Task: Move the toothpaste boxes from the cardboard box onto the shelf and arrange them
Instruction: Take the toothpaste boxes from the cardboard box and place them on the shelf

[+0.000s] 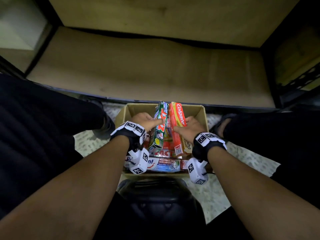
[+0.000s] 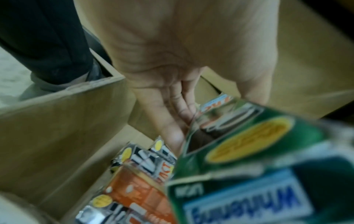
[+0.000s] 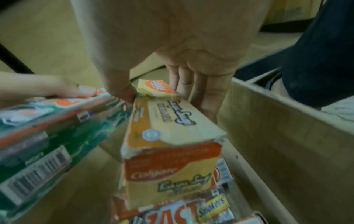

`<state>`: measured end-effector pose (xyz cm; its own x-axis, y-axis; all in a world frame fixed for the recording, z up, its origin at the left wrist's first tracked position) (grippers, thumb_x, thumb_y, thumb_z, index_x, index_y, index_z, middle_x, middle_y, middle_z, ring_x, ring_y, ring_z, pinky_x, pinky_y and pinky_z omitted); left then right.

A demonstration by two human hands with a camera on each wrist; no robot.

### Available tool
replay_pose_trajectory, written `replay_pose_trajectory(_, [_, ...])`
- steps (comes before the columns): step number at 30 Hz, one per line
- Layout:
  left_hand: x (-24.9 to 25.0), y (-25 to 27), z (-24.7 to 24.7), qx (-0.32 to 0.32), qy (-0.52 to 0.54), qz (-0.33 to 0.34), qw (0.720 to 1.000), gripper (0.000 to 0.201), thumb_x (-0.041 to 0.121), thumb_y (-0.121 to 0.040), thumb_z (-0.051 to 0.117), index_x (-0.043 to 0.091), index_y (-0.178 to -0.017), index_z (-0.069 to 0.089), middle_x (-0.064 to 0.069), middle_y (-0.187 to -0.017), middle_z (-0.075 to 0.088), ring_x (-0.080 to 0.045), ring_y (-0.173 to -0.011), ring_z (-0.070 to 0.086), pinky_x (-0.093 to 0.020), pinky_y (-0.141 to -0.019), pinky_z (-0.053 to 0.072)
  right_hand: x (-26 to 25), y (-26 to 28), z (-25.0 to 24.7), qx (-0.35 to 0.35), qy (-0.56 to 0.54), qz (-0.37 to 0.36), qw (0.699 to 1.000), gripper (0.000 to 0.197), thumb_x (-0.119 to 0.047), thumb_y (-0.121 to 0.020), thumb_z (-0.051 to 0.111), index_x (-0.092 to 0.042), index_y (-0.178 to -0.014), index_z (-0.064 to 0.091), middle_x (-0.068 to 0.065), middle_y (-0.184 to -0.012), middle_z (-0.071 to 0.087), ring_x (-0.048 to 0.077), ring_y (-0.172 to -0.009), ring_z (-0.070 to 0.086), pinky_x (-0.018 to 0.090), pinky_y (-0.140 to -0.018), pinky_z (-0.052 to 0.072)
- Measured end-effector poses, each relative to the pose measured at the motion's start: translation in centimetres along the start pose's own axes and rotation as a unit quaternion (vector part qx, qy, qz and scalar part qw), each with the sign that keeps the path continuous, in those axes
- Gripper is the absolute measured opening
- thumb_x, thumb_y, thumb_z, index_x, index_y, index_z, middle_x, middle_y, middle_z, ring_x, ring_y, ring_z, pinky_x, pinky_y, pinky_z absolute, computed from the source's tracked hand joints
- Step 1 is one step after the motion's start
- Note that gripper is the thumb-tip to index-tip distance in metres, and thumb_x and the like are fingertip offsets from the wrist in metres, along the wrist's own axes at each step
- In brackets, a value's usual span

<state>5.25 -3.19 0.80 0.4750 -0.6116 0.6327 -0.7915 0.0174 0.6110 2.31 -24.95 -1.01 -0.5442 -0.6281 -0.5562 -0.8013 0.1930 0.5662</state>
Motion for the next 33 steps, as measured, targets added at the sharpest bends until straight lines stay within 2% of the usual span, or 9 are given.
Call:
replay_pose_trajectory(2, [1.4, 0.9, -0.7, 0.021, -0.002, 0.037, 0.999, 0.057, 0.069, -0.066, 0.072, 0.018, -0.089, 0.064, 0.004, -0.091, 0.067, -0.019, -0.084, 0.068, -0.042, -0.080, 0.060, -1.0, 1.2, -1.1, 0.012, -0.029, -0.008, 0.999, 0.044, -0.053, -0.072, 0.076, -0.030, -0.103, 0.055, -0.008, -0.090, 0.072, 0.010, -0.075, 0.072, 0.030, -0.068, 0.060])
replay_pose_trajectory(6, [4.8, 3.4, -2.5, 0.059, -0.007, 0.112, 0.992, 0.050, 0.073, -0.068, 0.067, 0.028, -0.091, 0.061, 0.011, -0.093, 0.066, -0.008, -0.083, 0.064, -0.031, -0.073, 0.057, -4.1, 4.2, -4.6, 0.051, -0.048, -0.051, 0.996, 0.030, -0.045, -0.080, 0.073, -0.026, -0.100, 0.062, -0.014, -0.080, 0.071, -0.003, -0.063, 0.067, 0.014, -0.051, 0.045])
replay_pose_trajectory(9, [7.6, 5.7, -4.1, 0.083, -0.001, 0.161, 0.983, 0.051, 0.068, -0.072, 0.068, 0.023, -0.095, 0.061, 0.007, -0.093, 0.066, -0.008, -0.080, 0.061, -0.025, -0.062, 0.045, -6.7, 6.7, -7.6, 0.090, -0.048, -0.087, 0.991, 0.036, -0.046, -0.079, 0.073, -0.026, -0.103, 0.056, -0.016, -0.083, 0.066, -0.004, -0.067, 0.062, 0.017, -0.051, 0.041])
replay_pose_trajectory(15, [13.0, 10.2, -8.0, 0.126, 0.060, 0.247, 0.959, 0.050, 0.064, -0.071, 0.072, 0.021, -0.094, 0.062, -0.001, -0.093, 0.066, -0.016, -0.083, 0.067, -0.037, -0.071, 0.060, -11.5, 11.6, -13.6, 0.146, -0.044, -0.149, 0.977, 0.041, -0.048, -0.079, 0.071, -0.024, -0.108, 0.054, -0.015, -0.088, 0.064, -0.003, -0.074, 0.060, 0.018, -0.055, 0.042])
replay_pose_trajectory(21, [19.9, 15.1, -12.2, 0.160, 0.086, 0.330, 0.927, 0.051, 0.064, -0.069, 0.073, 0.020, -0.092, 0.061, -0.004, -0.093, 0.069, -0.022, -0.083, 0.071, -0.041, -0.072, 0.060, -16.8, 16.0, -19.5, 0.175, -0.065, -0.208, 0.960, 0.047, -0.050, -0.081, 0.072, -0.025, -0.113, 0.048, -0.006, -0.099, 0.066, 0.008, -0.082, 0.067, 0.027, -0.067, 0.055])
replay_pose_trajectory(24, [23.6, 17.7, -14.3, 0.183, 0.073, 0.369, 0.908, 0.050, 0.062, -0.074, 0.071, 0.020, -0.096, 0.059, -0.002, -0.096, 0.066, -0.019, -0.078, 0.067, -0.035, -0.065, 0.056, -19.6, 18.5, -23.0, 0.213, -0.066, -0.241, 0.945, 0.048, -0.050, -0.081, 0.072, -0.023, -0.113, 0.049, -0.006, -0.098, 0.066, 0.006, -0.080, 0.067, 0.023, -0.061, 0.050])
replay_pose_trajectory(26, [26.1, 19.2, -15.6, 0.185, 0.079, 0.396, 0.896, 0.051, 0.061, -0.075, 0.072, 0.017, -0.098, 0.058, -0.002, -0.096, 0.064, -0.017, -0.075, 0.064, -0.042, -0.067, 0.058, -21.5, 19.8, -25.3, 0.235, -0.071, -0.261, 0.934, 0.045, -0.050, -0.080, 0.071, -0.023, -0.110, 0.051, -0.007, -0.096, 0.067, 0.007, -0.079, 0.068, 0.024, -0.060, 0.050])
replay_pose_trajectory(31, [32.1, 21.8, -19.3, 0.211, 0.046, 0.437, 0.873, 0.057, 0.067, -0.073, 0.070, 0.021, -0.103, 0.056, 0.000, -0.098, 0.061, -0.018, -0.084, 0.067, -0.041, -0.060, 0.062, -26.5, 21.7, -30.0, 0.242, -0.080, -0.297, 0.920, 0.046, -0.051, -0.080, 0.070, -0.022, -0.112, 0.055, -0.007, -0.095, 0.072, 0.008, -0.076, 0.072, 0.027, -0.065, 0.057])
replay_pose_trajectory(33, [34.2, 22.5, -20.8, 0.226, 0.037, 0.449, 0.864, 0.059, 0.069, -0.072, 0.068, 0.021, -0.104, 0.056, 0.002, -0.098, 0.061, -0.017, -0.083, 0.067, -0.039, -0.058, 0.062, -28.1, 22.3, -31.5, 0.251, -0.075, -0.300, 0.917, 0.040, -0.049, -0.084, 0.069, -0.023, -0.108, 0.053, -0.009, -0.089, 0.068, 0.006, -0.072, 0.069, 0.023, -0.057, 0.052])
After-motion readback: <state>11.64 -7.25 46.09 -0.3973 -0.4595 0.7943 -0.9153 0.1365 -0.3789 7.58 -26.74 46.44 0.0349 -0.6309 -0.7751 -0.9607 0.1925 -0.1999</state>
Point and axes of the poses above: each hand's wrist, its own y-axis away from the middle knuckle, its own z-axis out of the palm, x = y × z, the point moved 10 cm from there along -y, towards the middle knuckle
